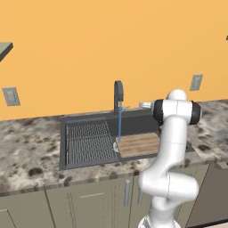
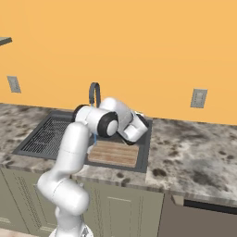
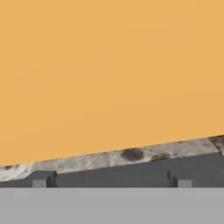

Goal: Turn on the sink faucet with hot water and rinse the cutting board for ten seconds, then turn off the faucet. Push the cutting board to reach the water if necessary.

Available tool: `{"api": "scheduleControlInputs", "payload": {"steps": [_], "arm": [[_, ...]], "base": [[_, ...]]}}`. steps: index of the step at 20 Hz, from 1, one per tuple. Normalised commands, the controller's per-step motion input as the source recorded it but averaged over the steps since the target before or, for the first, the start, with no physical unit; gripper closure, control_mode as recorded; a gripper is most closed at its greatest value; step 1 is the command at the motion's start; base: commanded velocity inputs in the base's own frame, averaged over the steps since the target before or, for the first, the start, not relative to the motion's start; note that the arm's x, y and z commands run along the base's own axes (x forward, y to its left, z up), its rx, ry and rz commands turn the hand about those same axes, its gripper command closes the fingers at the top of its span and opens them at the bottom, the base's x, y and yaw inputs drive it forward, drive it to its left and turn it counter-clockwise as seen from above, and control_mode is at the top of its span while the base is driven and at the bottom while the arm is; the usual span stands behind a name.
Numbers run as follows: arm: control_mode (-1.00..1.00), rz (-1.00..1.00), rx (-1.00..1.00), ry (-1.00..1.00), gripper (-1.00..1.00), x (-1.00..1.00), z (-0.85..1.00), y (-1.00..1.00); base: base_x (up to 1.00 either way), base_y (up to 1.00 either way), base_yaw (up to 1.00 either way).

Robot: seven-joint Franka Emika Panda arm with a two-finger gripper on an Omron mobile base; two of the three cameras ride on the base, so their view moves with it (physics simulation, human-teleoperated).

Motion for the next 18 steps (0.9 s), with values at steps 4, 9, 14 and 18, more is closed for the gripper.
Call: {"api": "scheduleControlInputs", "payload": {"steps": [4,9,14,18], "arm": [[-1.00,0.00,0.05,0.23,-1.00,-0.05,0.37,0.00],[-1.00,0.01,0.07,0.21,-1.00,-0.01,0.42,0.00],[-1.00,0.04,0.09,0.12,-1.00,0.00,0.51,0.00],[-1.00,0.04,0.07,0.04,-1.00,0.00,0.54,-0.01]], "base": [[0.00,0.00,0.00],[0.00,0.00,0.00],[0.00,0.00,0.00],[0.00,0.00,0.00]]}}
